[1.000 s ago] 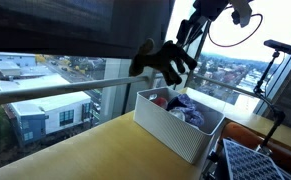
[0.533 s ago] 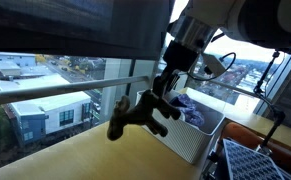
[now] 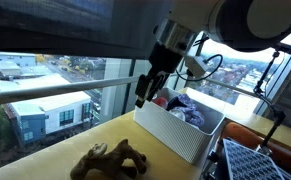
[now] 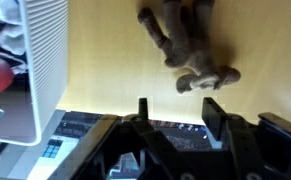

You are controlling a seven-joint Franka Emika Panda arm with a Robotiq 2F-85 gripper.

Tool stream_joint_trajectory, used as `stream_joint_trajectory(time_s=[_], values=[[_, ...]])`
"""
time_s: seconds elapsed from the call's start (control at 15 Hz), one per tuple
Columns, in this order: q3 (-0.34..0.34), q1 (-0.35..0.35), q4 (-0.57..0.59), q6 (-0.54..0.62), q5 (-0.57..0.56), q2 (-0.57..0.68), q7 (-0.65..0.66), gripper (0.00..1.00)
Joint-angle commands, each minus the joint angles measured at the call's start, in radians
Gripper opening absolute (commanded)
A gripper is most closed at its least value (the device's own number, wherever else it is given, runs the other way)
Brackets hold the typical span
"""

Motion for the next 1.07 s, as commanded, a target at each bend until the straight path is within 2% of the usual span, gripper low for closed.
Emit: stream_joint_trajectory(time_s=[0.0, 0.13, 0.4, 0.6, 0.8, 1.0], values=[[-0.074, -0.042, -0.064, -0.034, -0.045, -0.112, -0.016, 0.90], [-0.115, -0.084, -0.110, -0.031, -0.085, -0.158, -0.020, 1.00], [-0.189, -0.176, -0.183, 0.014, -0.224, -0.156, -0.002, 1.00], [-0.248, -0.232, -0.227, 0.096, -0.339, -0.075, 0.034, 1.00], [-0.312, -0.249, -0.231, 0.165, -0.422, 0.043, 0.084, 1.00], [-0.330, -0.253, -0.215, 0.197, -0.345, 0.151, 0.060, 1.00]])
